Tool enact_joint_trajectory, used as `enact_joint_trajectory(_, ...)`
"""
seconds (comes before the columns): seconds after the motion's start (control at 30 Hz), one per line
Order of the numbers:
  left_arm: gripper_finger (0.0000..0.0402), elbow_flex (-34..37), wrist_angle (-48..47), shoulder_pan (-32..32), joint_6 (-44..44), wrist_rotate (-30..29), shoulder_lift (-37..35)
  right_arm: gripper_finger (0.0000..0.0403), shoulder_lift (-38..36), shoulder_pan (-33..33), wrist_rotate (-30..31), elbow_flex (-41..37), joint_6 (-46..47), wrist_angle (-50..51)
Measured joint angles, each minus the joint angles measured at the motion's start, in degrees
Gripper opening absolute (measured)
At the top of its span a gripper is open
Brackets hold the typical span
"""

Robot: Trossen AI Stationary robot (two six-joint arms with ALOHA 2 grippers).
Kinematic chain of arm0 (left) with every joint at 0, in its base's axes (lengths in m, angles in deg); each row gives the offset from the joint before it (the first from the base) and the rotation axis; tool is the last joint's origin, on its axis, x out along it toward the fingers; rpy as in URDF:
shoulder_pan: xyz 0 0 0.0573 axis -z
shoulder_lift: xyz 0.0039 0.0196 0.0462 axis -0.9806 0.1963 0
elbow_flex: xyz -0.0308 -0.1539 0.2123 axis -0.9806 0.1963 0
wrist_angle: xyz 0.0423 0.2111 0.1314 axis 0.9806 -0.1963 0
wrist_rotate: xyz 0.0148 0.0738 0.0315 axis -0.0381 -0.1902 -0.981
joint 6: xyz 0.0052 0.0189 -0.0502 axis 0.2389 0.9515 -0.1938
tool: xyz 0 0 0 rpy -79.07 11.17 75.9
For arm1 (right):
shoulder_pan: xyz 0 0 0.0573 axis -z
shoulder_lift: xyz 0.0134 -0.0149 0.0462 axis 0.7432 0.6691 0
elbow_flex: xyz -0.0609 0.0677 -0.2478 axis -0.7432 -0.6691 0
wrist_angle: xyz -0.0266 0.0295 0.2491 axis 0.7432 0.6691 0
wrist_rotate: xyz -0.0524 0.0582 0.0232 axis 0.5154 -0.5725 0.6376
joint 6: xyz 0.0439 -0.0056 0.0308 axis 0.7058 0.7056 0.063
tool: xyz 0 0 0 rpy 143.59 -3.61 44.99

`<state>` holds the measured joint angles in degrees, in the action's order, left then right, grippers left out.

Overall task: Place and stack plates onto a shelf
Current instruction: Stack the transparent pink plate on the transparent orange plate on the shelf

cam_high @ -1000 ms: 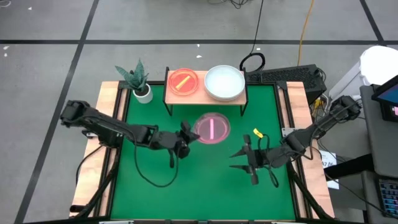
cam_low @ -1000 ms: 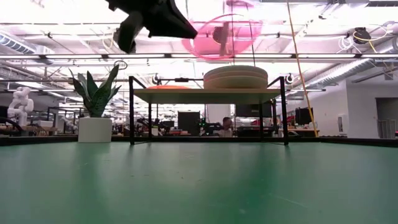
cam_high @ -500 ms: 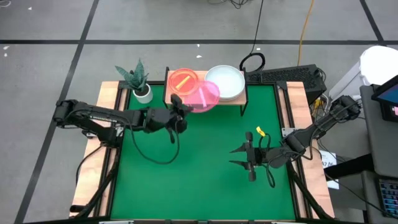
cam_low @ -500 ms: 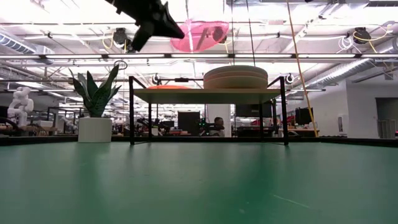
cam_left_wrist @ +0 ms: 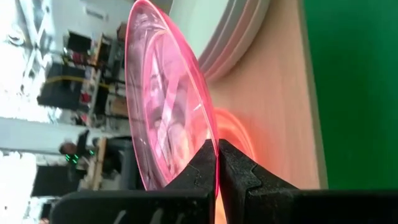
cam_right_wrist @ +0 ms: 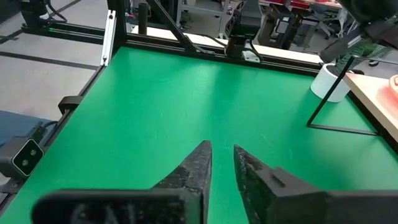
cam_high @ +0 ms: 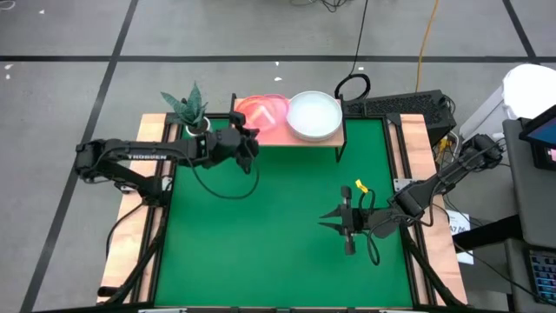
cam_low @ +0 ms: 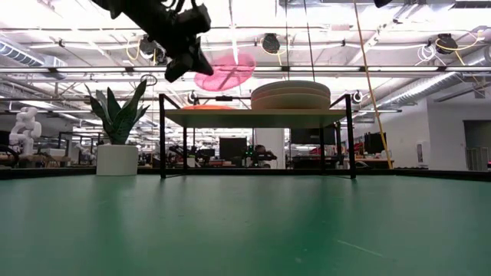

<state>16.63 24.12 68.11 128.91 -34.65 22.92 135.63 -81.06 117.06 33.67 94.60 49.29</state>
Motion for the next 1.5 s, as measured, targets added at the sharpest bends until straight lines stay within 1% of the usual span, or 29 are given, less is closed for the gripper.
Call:
enact_joint_trajectory(0.13,0.0008,0.00,-0.99,-1.80,-4.43,0.93,0.00,0.0039,0.00,0.00,-0.20,0.00,0.00,0.00)
enact_joint_trajectory(0.27,0.0008,0.00,-3.24,-2.88,-6.27,1.38,0.04,0.0032,0.00,0.00,-0.24,0.00,0.00,0.00)
enact_joint_trajectory(0.43,0.0008,0.00,-4.26,-4.26,-11.11,4.64,0.04,0.0029,0.00,0.00,-0.26,0.00,0.00,0.00)
enact_joint_trajectory(0.8,0.0009,0.00,-4.25,-4.96,-14.04,4.92,0.04,0.0028,0.00,0.00,-0.26,0.00,0.00,0.00)
enact_joint_trajectory(0.9,0.0024,0.00,-4.75,-5.71,-15.03,4.92,0.04,0.0028,0.00,0.00,-0.28,0.00,0.00,0.00)
enact_joint_trajectory(1.03,0.0061,0.00,-4.83,-6.52,-15.64,4.92,0.04,0.0028,0.00,0.00,-0.32,0.00,0.00,0.00)
enact_joint_trajectory(1.13,0.0079,0.00,-4.98,-6.62,-15.89,4.92,0.04,0.0028,0.00,0.00,-0.46,0.00,0.02,0.00)
enact_joint_trajectory(1.5,0.0084,0.00,-5.00,-6.56,-17.93,4.92,0.04,0.0028,0.00,0.00,-0.48,0.00,0.00,-0.01)
